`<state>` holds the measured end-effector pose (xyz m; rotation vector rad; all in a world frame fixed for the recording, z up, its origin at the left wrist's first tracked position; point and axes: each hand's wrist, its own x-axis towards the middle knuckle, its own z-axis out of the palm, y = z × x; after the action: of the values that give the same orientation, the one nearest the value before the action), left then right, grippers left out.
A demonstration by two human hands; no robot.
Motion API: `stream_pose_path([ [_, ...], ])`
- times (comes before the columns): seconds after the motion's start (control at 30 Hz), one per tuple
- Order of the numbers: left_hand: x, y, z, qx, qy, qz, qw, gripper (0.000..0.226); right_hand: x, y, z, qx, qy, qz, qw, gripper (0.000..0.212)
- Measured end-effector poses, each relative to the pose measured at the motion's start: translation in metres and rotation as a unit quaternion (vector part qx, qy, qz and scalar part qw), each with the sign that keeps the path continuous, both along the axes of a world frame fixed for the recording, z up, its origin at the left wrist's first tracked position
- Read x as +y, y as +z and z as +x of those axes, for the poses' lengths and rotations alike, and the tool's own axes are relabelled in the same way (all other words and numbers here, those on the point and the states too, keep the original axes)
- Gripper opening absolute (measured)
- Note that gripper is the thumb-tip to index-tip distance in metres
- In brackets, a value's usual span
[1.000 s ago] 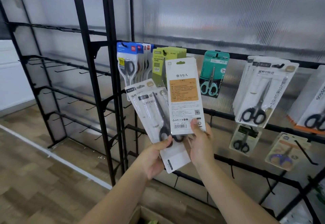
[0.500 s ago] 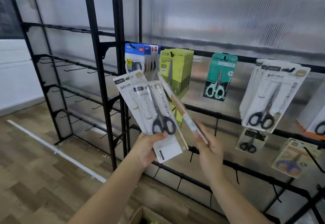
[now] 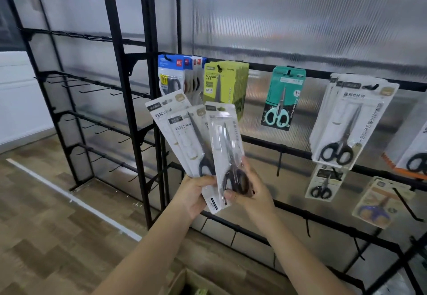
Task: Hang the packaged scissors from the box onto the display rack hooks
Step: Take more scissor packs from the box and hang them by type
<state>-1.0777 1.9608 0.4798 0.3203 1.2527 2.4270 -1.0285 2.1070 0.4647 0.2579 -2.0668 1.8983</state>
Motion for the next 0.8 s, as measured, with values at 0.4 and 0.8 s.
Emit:
stream_pose_path([
  [0.4,0.044,-0.006,0.002,-0.019,-0.016,-0.04,0.999,0.032,0.062,-0.007,0.028,0.037,-0.22,-0.077,0.972,0.08],
  [0.8,0.118,0.008,0.02,0.003,-0.132,-0.034,0.991,0.047,0.129,0.036,0.08,0.077,-0.391,-0.034,0.916,0.066],
])
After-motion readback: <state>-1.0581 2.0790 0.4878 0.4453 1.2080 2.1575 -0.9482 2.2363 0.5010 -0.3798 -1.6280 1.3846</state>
